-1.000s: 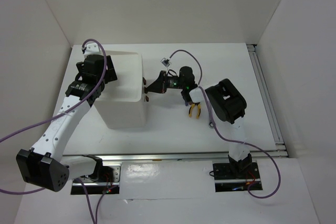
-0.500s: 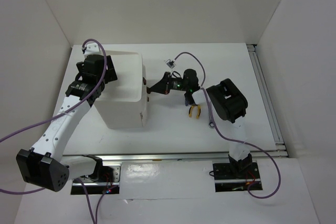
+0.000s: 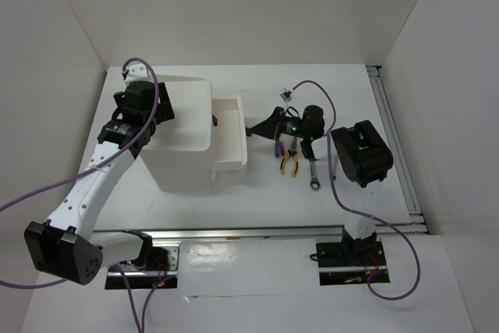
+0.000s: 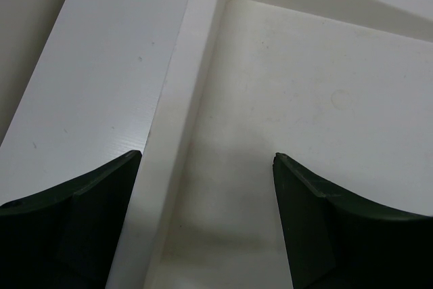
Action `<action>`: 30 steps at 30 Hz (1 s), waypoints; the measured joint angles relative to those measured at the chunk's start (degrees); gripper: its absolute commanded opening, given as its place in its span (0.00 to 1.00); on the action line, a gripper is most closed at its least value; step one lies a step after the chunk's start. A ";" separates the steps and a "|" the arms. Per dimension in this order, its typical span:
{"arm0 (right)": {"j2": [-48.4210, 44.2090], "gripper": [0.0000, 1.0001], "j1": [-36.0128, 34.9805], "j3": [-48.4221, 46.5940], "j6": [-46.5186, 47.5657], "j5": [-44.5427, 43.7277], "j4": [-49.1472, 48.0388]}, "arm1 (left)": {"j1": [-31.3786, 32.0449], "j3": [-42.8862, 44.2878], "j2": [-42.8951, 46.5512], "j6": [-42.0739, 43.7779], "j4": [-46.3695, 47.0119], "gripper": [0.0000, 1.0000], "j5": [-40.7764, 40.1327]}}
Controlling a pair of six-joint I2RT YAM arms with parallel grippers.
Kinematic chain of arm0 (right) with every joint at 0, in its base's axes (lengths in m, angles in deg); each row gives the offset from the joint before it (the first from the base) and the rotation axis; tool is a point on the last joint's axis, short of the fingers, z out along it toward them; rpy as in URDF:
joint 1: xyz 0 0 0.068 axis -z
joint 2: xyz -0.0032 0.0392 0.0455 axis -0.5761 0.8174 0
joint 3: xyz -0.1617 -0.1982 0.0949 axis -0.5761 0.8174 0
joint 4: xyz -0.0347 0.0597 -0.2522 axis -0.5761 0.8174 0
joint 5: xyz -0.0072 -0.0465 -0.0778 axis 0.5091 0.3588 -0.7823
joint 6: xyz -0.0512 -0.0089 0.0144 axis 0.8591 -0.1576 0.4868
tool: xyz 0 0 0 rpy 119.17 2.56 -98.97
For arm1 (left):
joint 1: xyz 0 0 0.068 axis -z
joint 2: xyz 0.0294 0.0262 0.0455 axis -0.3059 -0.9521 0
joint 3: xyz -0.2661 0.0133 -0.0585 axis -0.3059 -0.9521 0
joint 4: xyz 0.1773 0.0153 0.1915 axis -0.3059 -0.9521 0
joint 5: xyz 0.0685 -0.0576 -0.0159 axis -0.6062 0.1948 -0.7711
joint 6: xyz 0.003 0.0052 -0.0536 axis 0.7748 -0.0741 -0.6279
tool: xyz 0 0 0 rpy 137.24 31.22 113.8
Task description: Sort the tools into containers
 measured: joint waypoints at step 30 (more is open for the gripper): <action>-20.02 0.55 -10.01 -7.28 22.10 -59.30 75.87 | 0.00 0.00 -0.42 0.00 -0.04 0.89 -0.04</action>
